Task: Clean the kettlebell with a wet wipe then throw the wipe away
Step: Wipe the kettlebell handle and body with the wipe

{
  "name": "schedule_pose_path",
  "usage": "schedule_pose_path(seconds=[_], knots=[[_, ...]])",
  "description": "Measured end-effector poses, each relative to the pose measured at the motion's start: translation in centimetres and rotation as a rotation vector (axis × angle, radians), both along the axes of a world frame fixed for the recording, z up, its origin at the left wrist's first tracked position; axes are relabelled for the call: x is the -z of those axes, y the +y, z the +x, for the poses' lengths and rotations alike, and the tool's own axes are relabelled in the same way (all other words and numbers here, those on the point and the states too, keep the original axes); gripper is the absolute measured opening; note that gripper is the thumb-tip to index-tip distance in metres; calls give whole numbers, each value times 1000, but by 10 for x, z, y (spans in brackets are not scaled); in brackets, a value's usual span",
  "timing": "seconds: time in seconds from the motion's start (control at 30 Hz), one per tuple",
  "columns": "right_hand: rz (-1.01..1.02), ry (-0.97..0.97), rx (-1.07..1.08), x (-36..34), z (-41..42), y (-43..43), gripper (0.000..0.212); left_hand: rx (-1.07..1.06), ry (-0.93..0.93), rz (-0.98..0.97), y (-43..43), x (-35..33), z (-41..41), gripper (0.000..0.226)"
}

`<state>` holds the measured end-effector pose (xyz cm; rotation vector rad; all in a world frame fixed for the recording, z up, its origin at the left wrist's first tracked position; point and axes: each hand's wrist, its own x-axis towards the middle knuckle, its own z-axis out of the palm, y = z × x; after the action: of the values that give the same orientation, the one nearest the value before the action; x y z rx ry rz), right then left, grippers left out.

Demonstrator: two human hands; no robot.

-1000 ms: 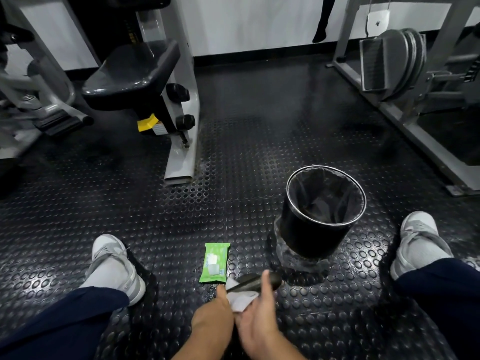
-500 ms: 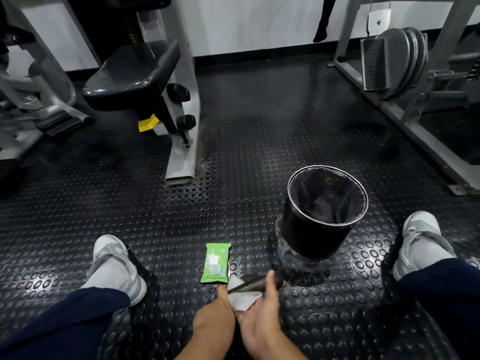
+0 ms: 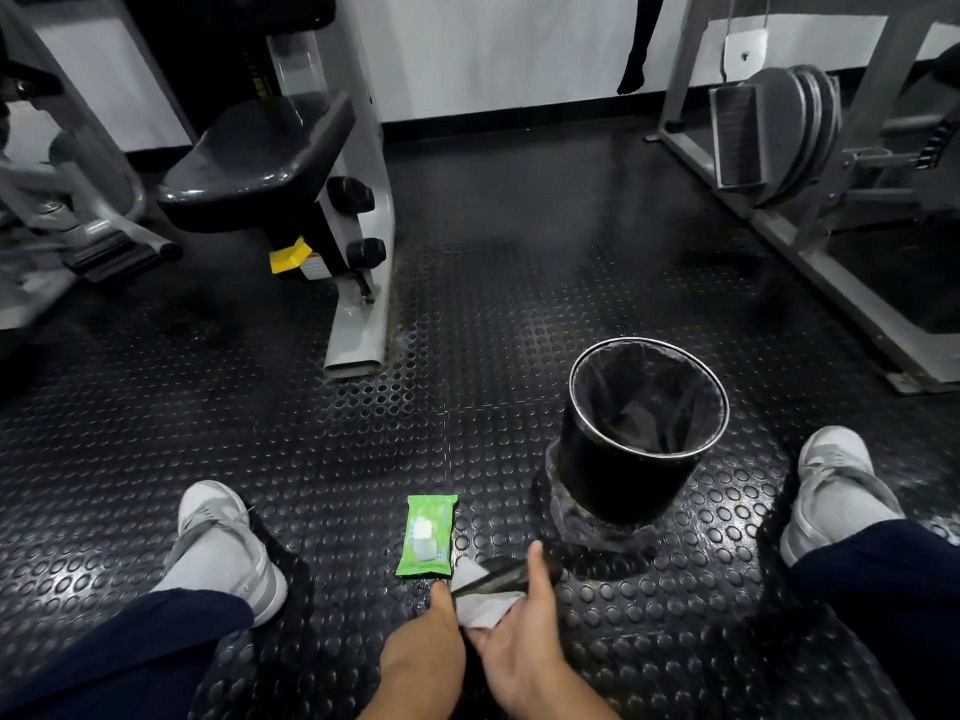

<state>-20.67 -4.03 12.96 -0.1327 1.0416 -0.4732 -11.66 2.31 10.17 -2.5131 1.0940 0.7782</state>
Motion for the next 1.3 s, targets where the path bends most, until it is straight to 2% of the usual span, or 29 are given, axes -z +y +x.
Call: schedule_pose_path(seconds=[0.17, 0.37, 0.47, 0.57, 0.77, 0.87, 0.97, 1.03, 1.17, 1.23, 1.3], knots=[[25, 1, -25, -1, -1, 0, 87, -15, 7, 10, -2, -5, -1, 69], [30, 40, 174, 7, -8, -14, 84, -7, 3, -3, 0, -3, 0, 70], [19, 60, 79, -7, 2, -2, 80, -33, 21, -11, -1, -2, 0, 68], [89, -48, 10, -14, 5, 8, 85, -47, 40, -16, -4, -6, 1, 65], [-2, 64, 155, 5, -11, -18, 81, -6, 11, 5, -1, -8, -1, 69], [-12, 78, 76, -1, -6, -5, 85, -35, 41, -19, -1, -7, -1, 62], [17, 9, -21, -6, -2, 11, 89, -61, 75, -22, -3, -8, 1, 60], [18, -45, 3, -1, -5, 7, 89, -53, 69, -24, -2, -6, 1, 61], [15, 21, 131, 5, -7, -8, 87, -25, 35, -20, 1, -4, 0, 65], [32, 80, 89, -2, 2, 0, 81, -31, 46, -20, -1, -4, 0, 63], [66, 37, 54, -9, 12, 13, 86, -59, 78, -31, -3, -4, 1, 58]])
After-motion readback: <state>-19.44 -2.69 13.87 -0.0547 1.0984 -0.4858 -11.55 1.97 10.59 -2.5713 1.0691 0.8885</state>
